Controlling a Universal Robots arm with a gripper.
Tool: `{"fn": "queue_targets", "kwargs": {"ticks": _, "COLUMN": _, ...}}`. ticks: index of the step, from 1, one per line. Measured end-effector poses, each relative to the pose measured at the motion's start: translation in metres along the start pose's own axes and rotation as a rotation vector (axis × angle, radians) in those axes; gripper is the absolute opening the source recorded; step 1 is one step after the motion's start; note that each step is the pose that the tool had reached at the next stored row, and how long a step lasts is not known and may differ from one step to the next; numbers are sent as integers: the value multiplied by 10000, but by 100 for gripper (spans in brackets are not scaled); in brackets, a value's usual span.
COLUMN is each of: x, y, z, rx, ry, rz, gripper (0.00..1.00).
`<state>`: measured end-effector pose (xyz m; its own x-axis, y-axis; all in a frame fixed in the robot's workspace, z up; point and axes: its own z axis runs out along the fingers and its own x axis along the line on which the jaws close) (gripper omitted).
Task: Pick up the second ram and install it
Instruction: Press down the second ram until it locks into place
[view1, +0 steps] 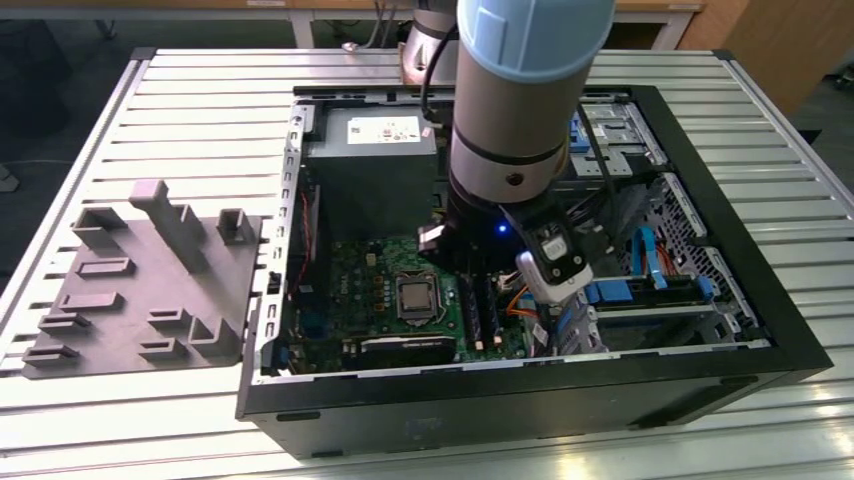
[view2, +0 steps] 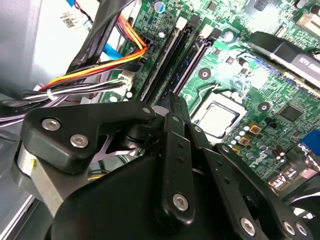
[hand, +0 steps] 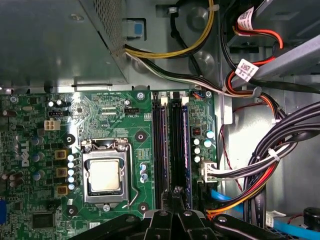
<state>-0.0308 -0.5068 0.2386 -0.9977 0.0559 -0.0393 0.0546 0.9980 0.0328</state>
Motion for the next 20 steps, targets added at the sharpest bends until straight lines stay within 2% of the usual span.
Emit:
{"fn": "queue_targets", "kwargs": {"ticks": 14, "x": -5, "y": -107, "z": 7, "rx": 1, "ry": 0, "rz": 0, "gripper": 11}}
{"fn": "queue_targets", "kwargs": {"ticks": 20, "x": -7, "y": -130, "z": 12, "rx": 0, "ry": 0, "rz": 0, "gripper": 11}}
